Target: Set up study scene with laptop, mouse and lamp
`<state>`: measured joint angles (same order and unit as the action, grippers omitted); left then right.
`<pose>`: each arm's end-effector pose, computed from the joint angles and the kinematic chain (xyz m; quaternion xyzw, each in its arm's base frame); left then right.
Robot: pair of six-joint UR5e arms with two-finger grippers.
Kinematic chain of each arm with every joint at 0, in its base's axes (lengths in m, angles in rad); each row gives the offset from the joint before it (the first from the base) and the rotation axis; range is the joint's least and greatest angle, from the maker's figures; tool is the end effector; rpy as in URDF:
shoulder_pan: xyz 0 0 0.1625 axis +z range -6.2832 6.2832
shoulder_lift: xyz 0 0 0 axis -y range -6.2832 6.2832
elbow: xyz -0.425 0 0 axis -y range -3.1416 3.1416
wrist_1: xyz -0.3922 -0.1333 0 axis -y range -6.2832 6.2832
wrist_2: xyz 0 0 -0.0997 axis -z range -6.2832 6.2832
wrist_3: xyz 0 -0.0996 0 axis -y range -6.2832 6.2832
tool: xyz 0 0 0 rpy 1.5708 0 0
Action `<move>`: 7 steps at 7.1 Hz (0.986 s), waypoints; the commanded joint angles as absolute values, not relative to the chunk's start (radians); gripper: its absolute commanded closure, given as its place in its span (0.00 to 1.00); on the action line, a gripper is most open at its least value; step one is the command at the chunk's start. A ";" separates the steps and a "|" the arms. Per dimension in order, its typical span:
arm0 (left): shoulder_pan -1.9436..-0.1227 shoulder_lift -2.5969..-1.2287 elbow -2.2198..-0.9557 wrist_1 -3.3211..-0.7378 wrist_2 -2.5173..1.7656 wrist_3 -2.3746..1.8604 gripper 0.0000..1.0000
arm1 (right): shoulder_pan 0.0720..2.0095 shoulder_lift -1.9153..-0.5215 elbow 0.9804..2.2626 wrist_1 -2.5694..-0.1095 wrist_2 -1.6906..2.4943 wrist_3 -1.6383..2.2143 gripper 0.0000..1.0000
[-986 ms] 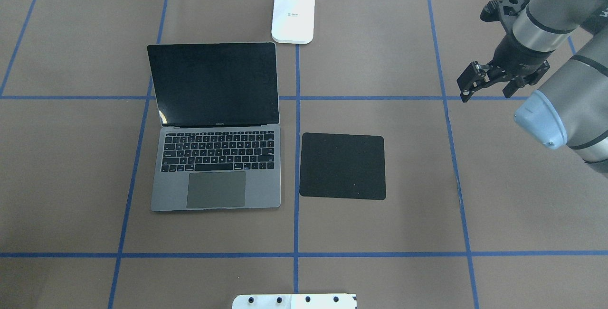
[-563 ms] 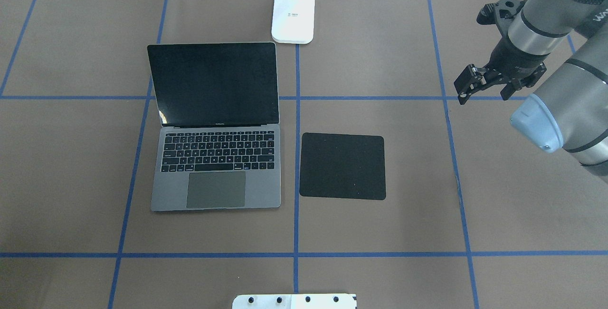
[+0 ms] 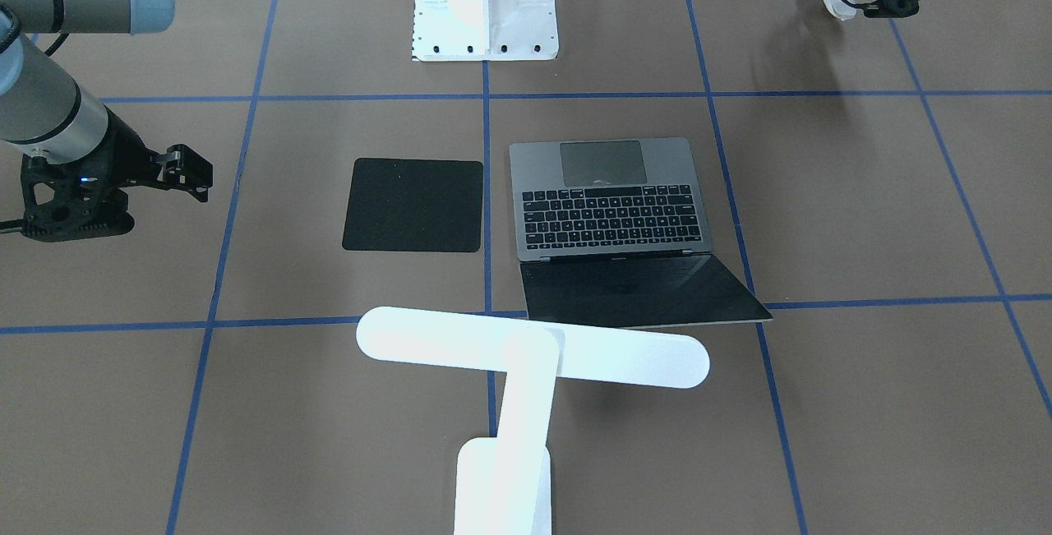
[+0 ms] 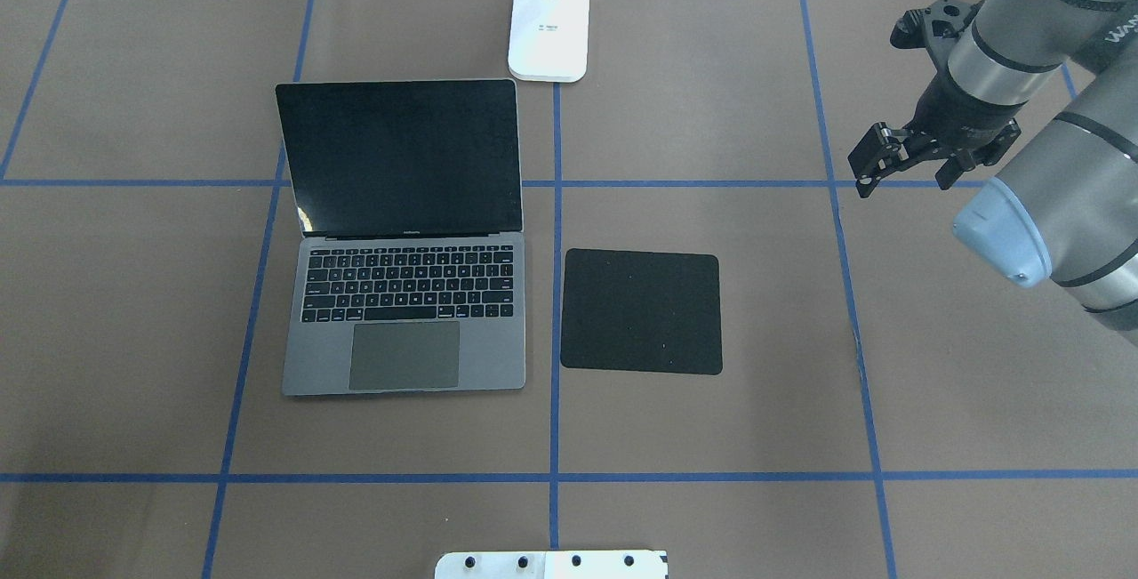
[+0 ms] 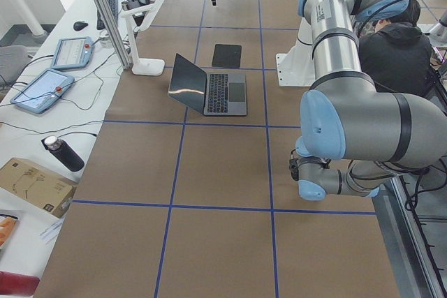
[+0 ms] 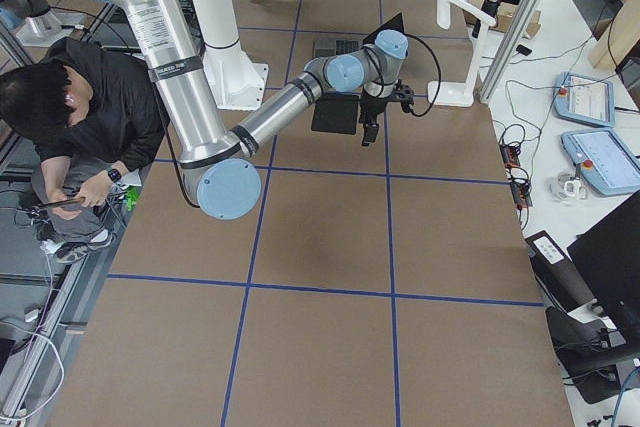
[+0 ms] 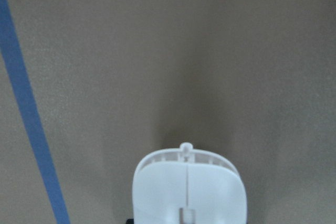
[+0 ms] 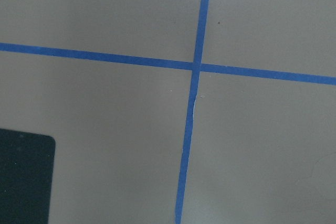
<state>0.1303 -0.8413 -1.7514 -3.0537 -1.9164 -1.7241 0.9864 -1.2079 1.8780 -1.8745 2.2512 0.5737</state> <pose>0.1973 -0.0746 0.6595 -0.2147 0.4174 0.0673 0.8805 -0.2606 -0.5219 0.3528 -0.0358 -0.3686 -0.0657 0.9266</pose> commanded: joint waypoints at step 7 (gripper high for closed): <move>0.005 -1.093 -1.960 -3.004 -1.913 -1.841 0.58 | 0.971 -1.218 1.859 -1.875 2.252 0.574 0.00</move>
<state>0.0247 -1.0413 -1.9456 -3.0289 -1.9124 -1.8285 0.9761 -1.2149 1.8618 -1.8745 2.2524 0.5737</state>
